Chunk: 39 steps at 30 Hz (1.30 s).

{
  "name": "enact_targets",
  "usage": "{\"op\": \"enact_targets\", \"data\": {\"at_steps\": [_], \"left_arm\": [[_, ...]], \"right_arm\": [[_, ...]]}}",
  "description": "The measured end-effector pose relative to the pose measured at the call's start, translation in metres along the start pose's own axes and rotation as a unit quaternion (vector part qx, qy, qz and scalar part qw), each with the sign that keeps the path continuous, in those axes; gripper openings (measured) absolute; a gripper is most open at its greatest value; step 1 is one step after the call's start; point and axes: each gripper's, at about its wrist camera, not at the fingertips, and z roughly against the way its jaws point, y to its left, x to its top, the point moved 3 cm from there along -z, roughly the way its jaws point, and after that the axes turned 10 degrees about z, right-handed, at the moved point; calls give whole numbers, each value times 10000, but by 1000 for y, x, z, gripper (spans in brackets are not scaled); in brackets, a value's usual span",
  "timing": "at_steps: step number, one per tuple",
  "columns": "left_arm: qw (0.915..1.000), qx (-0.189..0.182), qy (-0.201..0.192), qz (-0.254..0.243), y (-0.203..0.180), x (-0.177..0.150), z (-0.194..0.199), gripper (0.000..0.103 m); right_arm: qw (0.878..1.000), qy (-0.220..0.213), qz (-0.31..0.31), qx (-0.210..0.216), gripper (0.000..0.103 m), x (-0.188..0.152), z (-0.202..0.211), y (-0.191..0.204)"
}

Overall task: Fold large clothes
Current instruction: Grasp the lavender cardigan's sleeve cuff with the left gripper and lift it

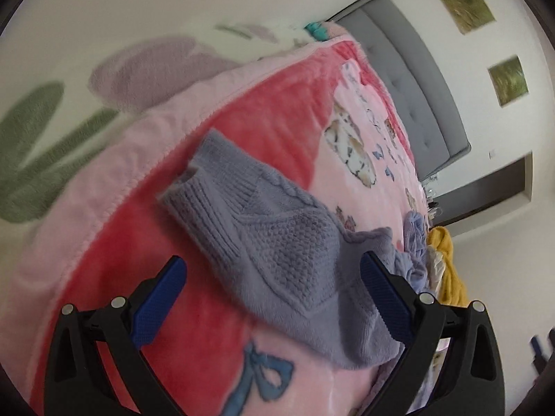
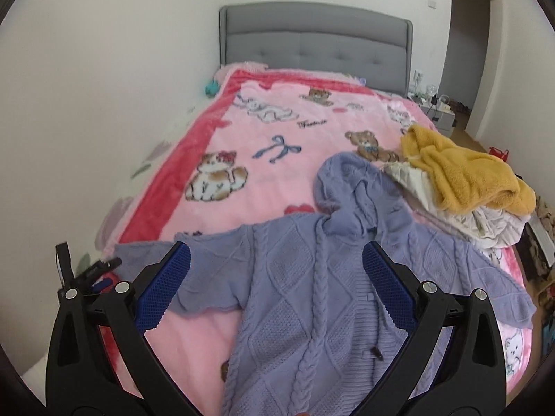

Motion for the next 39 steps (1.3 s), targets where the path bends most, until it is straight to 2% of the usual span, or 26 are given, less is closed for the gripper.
{"op": "enact_targets", "data": {"at_steps": [6,10,12,14,15,16,17,18,19,20,21,22,24,25,26,31,33,36,39], "left_arm": [[9972,-337,-14,674,18,18,-22,98],[9963,-174,30,845,22,22,-36,98],[9959,-87,-113,889,19,20,-36,98],[9961,-20,-149,865,18,19,-33,92],[9954,-34,-206,932,17,18,-30,78],[9940,-51,-277,1059,19,18,-27,54],[9898,-63,-419,1358,24,19,-24,40],[9832,-89,-532,1743,32,19,-22,18],[9736,-208,-612,2191,41,18,-22,17],[9581,-509,-675,2736,51,16,-24,16],[9505,-608,-691,2968,57,14,-26,13],[9538,-502,-695,2880,56,14,-29,13],[9702,-303,-735,2287,40,16,-29,12],[9766,-331,-739,1990,30,17,-26,12],[9793,-511,-784,1793,19,18,-21,12],[9792,-938,-1195,1345,-28,24,20,11],[9790,-1140,-1284,1100,-63,20,34,11],[9765,-1552,-1445,372,-135,5,56,11],[9659,-2053,-1532,-384,-217,-29,75,11]], "right_arm": [[9998,98,175,-43,95,3,-15,15],[9997,147,199,-68,95,3,-20,15],[9997,233,58,0,95,2,-21,11],[9997,246,-30,52,95,0,-19,7],[9997,249,-45,27,95,0,-17,5],[9996,272,-31,-4,95,-2,-16,3],[9996,277,-18,-39,95,-3,-14,1],[9996,265,-24,-83,95,-4,-10,-4],[9996,247,-38,-96,95,-5,-7,-6],[9997,220,-66,-123,95,-6,-4,-11],[9996,196,-91,-160,95,-7,0,-15],[9996,167,-127,-209,95,-9,5,-22],[9993,152,-198,-286,95,-12,10,-31],[9991,142,-269,-285,95,-15,13,-39],[9990,138,-313,-303,95,-16,16,-43],[9981,92,-522,-323,95,-30,27,-70],[9975,60,-629,-302,95,-37,31,-82],[9968,61,-738,-299,95,-48,35,-104],[9959,101,-860,-278,95,-58,37,-136]]}}
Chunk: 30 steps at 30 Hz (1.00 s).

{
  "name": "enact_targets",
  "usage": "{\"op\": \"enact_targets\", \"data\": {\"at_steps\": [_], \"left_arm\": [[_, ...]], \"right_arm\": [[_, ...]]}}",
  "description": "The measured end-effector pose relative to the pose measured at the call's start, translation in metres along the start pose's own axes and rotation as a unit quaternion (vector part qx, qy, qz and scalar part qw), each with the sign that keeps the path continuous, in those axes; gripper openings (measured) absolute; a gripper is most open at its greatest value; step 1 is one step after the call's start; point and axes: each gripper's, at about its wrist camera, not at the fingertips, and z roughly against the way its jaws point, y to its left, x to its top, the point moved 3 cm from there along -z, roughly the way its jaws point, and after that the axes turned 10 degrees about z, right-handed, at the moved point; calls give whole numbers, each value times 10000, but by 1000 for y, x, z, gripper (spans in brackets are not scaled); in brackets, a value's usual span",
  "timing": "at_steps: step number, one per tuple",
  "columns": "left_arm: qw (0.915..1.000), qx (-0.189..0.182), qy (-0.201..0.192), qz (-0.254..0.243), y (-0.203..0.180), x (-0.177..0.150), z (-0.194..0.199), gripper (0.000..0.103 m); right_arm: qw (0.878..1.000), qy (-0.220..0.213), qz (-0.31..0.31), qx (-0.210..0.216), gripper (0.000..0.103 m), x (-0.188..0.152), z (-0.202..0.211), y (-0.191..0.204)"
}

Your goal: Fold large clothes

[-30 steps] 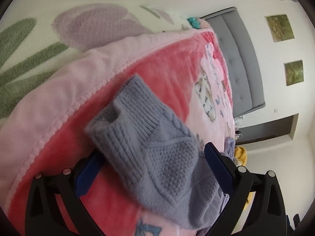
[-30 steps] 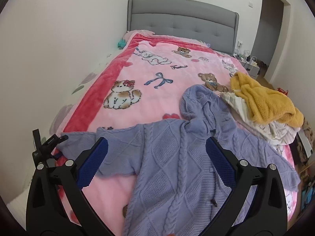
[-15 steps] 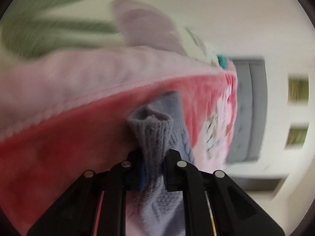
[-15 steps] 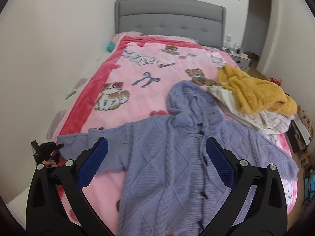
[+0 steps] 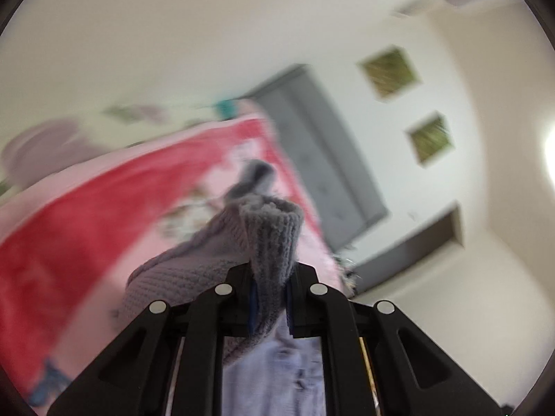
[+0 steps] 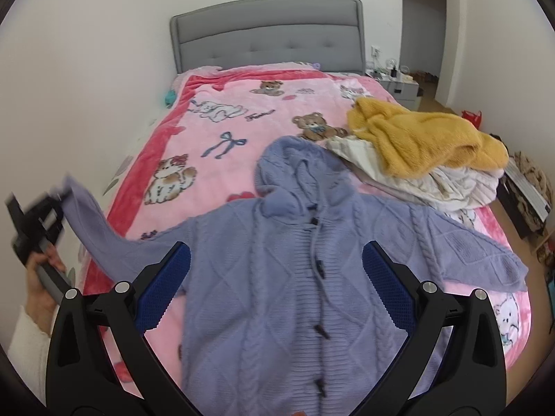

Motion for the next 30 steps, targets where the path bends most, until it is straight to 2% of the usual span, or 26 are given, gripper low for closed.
{"op": "enact_targets", "data": {"at_steps": [2,4,6,9,12,15,16,17,19,21,23,24,25,26,27,29,30], "left_arm": [[9972,-580,103,-459,-62,-33,-8,11],[9909,-970,217,-903,-111,-67,-21,11],[9795,-1342,401,-1449,-161,-119,-42,11],[9645,-1760,961,-1719,-202,-213,-81,11],[9586,-1515,1396,-1966,-208,-303,-137,11],[9519,-1135,2014,-2013,-180,-390,-200,11],[9495,-1058,2185,-1989,-165,-405,-211,11],[9450,-895,2423,-2005,-148,-429,-235,11],[9324,-653,2762,-2239,-119,-468,-257,11],[9235,-472,3022,-2315,-97,-495,-267,12],[9117,-205,3466,-2196,-72,-518,-271,15],[9022,-50,3734,-2159,-63,-523,-272,24],[8963,16,3872,-2164,-61,-527,-263,38],[8890,60,3993,-2241,-63,-522,-254,42],[8852,-30,4040,-2309,-68,-515,-244,49],[8818,-203,3994,-2499,-80,-488,-230,69],[8850,-197,3876,-2574,-86,-471,-217,83]], "right_arm": [[10000,-27,-71,-43,95,-2,1,-25],[9999,4,-106,-118,95,-5,0,-54],[9996,65,-151,-211,95,-9,-3,-85],[9990,133,-269,-330,95,-23,-9,-140],[9978,353,-285,-491,95,-46,-27,-192],[9944,575,-311,-833,95,-78,-50,-236],[9936,611,-350,-888,95,-86,-54,-243],[9923,664,-408,-959,95,-99,-61,-252],[9894,824,-526,-1071,95,-121,-74,-261],[9873,941,-718,-1059,95,-139,-86,-268],[9856,1051,-883,-986,95,-148,-96,-270],[9849,1102,-931,-960,95,-149,-101,-271],[9851,1103,-945,-925,95,-148,-103,-271],[9859,1074,-932,-878,95,-145,-104,-268],[9876,996,-904,-805,95,-138,-106,-266],[9917,860,-788,-535,95,-119,-114,-262],[9930,805,-742,-454,95,-111,-118,-261]]}}
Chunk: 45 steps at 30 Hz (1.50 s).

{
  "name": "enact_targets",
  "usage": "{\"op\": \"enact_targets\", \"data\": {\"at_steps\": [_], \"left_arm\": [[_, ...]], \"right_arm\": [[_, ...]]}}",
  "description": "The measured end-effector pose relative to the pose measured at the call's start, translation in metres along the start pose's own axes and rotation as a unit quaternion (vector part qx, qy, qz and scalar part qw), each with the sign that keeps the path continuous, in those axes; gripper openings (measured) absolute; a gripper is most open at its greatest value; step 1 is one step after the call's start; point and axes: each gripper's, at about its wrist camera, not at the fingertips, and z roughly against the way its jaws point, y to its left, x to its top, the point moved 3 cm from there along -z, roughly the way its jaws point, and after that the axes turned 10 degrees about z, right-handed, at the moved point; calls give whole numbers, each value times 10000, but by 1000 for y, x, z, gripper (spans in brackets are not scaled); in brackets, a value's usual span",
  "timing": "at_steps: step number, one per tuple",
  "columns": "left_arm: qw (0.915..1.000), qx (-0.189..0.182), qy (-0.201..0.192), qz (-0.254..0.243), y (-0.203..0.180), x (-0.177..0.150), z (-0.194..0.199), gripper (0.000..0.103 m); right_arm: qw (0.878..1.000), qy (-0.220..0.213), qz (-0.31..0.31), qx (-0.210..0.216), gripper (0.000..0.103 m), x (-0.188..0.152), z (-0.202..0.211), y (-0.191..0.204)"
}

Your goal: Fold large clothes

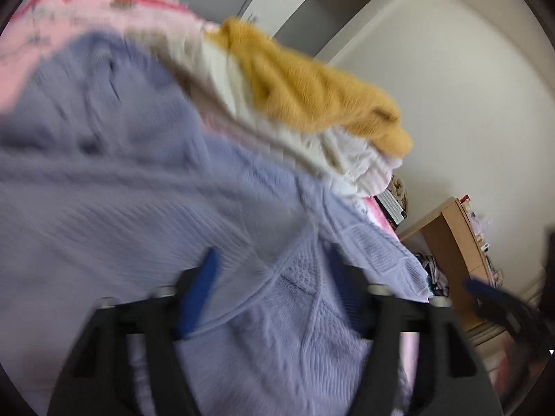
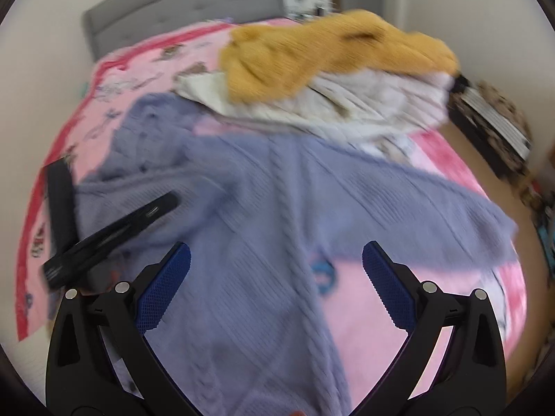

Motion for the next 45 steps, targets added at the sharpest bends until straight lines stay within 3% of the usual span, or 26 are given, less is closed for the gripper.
{"op": "enact_targets", "data": {"at_steps": [2,4,5,6,7,8,10,13,16,18,22,25,27,28,29,31,32,34,36,39,42,43,45], "left_arm": [[9992,195,-362,-4,13,13,43,92],[9957,769,-509,-30,38,26,75,92],[9914,1215,-480,-12,60,31,88,92],[9864,1579,-451,69,80,33,98,88],[9821,1832,-380,204,101,33,105,81],[9785,1999,-195,464,127,32,109,77],[9715,2180,-73,929,168,26,116,63],[9678,2152,-183,1295,201,19,122,45],[9667,2339,-185,1023,204,11,119,44],[9675,2253,-271,1119,209,7,119,44],[9665,1956,-299,1633,222,9,125,37],[9668,1972,-222,1607,218,14,122,37],[9685,2058,-147,1392,204,20,123,47],[9693,2061,-159,1328,196,23,124,60],[9716,2023,-360,1173,180,29,129,66],[9759,1855,-914,691,150,36,142,88],[9789,1652,-1145,372,131,39,144,91],[9834,1499,-1003,174,110,47,127,93],[9872,1355,-705,467,112,50,101,93],[9844,1547,-272,788,125,48,60,92],[9793,1594,-154,1236,144,42,43,92],[9788,1568,-191,1306,149,40,42,92],[9783,1556,-256,1341,151,38,42,92]], "right_arm": [[9989,-106,207,404,95,27,-15,12],[9948,-403,513,785,92,51,-32,28],[9933,-435,655,846,81,58,-39,34],[9903,-340,875,1019,63,68,-57,46],[9881,-228,988,1158,56,73,-69,53],[9853,-88,1080,1318,49,77,-85,61],[9826,149,1299,1316,45,79,-114,75],[9812,599,1551,978,36,69,-148,81],[9820,948,1469,715,37,49,-170,72],[9794,1267,1458,591,35,33,-186,66],[9830,1161,1292,599,36,23,-195,56],[9831,1195,1273,551,38,25,-197,57],[9828,1168,1282,642,41,34,-190,66],[9819,911,1311,1022,41,46,-176,73],[9799,619,1442,1230,43,57,-161,83],[9673,-20,1993,1567,63,86,-135,107],[9557,-295,2379,1709,74,104,-126,124],[9311,-575,3143,1757,74,146,-127,157],[9144,-577,3606,1745,71,191,-148,187],[8928,-289,4191,1622,65,255,-201,231],[8695,14,4761,1318,64,304,-264,278],[8650,104,4865,1228,62,315,-280,286],[8619,367,4937,1094,49,336,-317,305]]}}
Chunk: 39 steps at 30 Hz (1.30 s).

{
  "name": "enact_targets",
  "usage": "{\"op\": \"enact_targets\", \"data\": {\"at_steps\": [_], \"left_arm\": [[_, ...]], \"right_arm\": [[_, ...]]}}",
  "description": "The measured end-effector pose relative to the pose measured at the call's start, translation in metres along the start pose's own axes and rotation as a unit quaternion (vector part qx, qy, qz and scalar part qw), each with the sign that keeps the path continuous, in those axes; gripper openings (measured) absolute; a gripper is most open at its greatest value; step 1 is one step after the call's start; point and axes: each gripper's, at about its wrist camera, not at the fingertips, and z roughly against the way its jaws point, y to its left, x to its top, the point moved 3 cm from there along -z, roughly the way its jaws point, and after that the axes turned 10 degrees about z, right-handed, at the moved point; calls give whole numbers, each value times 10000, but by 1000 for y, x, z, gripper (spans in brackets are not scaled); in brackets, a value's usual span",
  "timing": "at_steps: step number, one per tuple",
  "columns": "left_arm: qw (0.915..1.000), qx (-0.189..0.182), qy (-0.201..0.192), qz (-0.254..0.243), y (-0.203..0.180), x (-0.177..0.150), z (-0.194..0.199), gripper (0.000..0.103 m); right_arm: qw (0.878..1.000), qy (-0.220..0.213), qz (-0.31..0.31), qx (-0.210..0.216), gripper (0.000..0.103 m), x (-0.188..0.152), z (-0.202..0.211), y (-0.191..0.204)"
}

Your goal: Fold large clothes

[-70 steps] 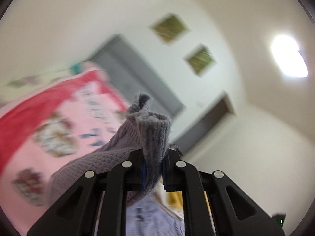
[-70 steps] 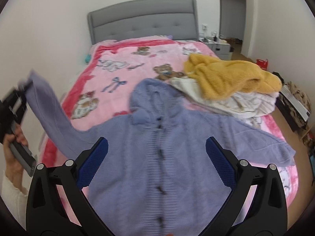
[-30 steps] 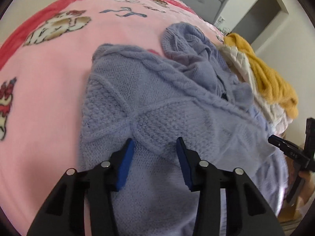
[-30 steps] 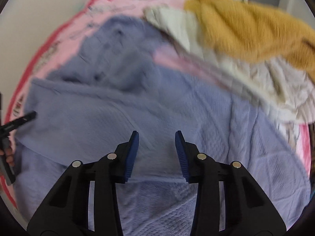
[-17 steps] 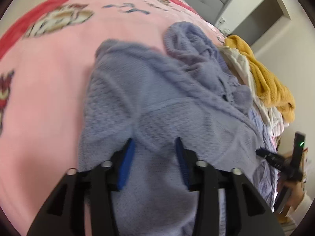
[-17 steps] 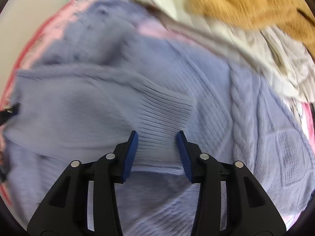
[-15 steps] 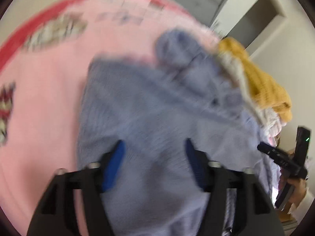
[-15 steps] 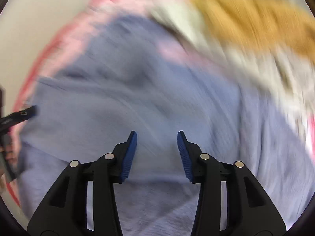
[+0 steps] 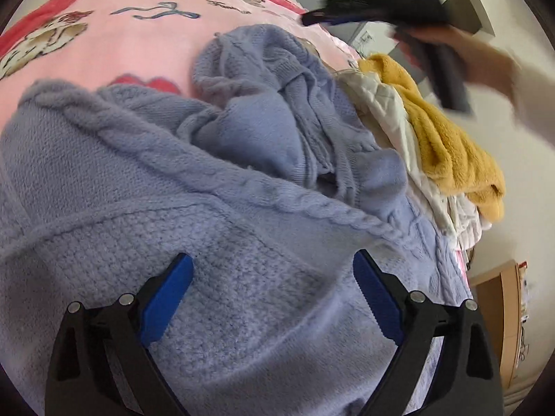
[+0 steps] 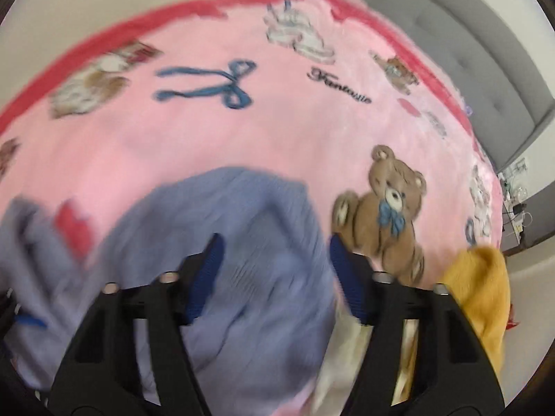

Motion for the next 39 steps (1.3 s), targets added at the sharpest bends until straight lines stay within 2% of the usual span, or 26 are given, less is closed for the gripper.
{"op": "enact_targets", "data": {"at_steps": [2,5,8,10,12,13,15,18,21,25,27,29,32,34,36,39], "left_arm": [[10000,12,-42,44,0,-1,-1,92],[9999,127,-51,-39,-2,-2,-3,92],[9999,130,-70,-23,-4,-1,-5,93],[9999,135,-65,-11,-4,0,-5,93],[9999,134,-57,-57,-6,-1,-6,95],[9998,138,-51,-100,-6,-1,-6,95],[9997,168,-55,-152,-7,-2,-7,96],[9993,278,-49,-250,-9,-4,-10,96],[9993,298,-19,-204,-10,-2,-12,97],[9998,163,73,-27,-7,3,-12,97],[9999,113,97,31,-6,4,-11,97],[9999,114,120,15,-6,4,-12,97],[9999,122,91,-6,-7,3,-13,97],[9999,59,92,-59,-6,2,-12,97],[9998,-103,128,-60,-6,2,-8,97],[9976,-653,88,217,2,3,15,97]], "right_arm": [[9996,267,-62,6,49,22,-31,-11],[9980,623,47,-72,50,36,-63,-3],[9950,990,124,90,49,35,-90,5],[9943,1048,177,111,42,32,-98,7],[9934,1126,129,157,25,28,-104,7],[9935,1116,-6,237,24,25,-105,4],[9945,989,-141,315,14,24,-101,2],[9956,872,-117,310,10,20,-92,1],[9983,490,-159,263,10,22,-69,-1],[9991,-367,-48,215,10,18,-1,9],[9971,-744,182,0,9,9,38,19],[9937,-1099,139,-174,9,-10,87,31],[9866,-1612,-221,-125,9,-43,155,51],[9822,-1834,-141,-387,9,-70,199,79],[9783,-1975,-133,-607,9,-93,229,102],[9731,-2096,-366,-879,9,-136,264,148]]}}
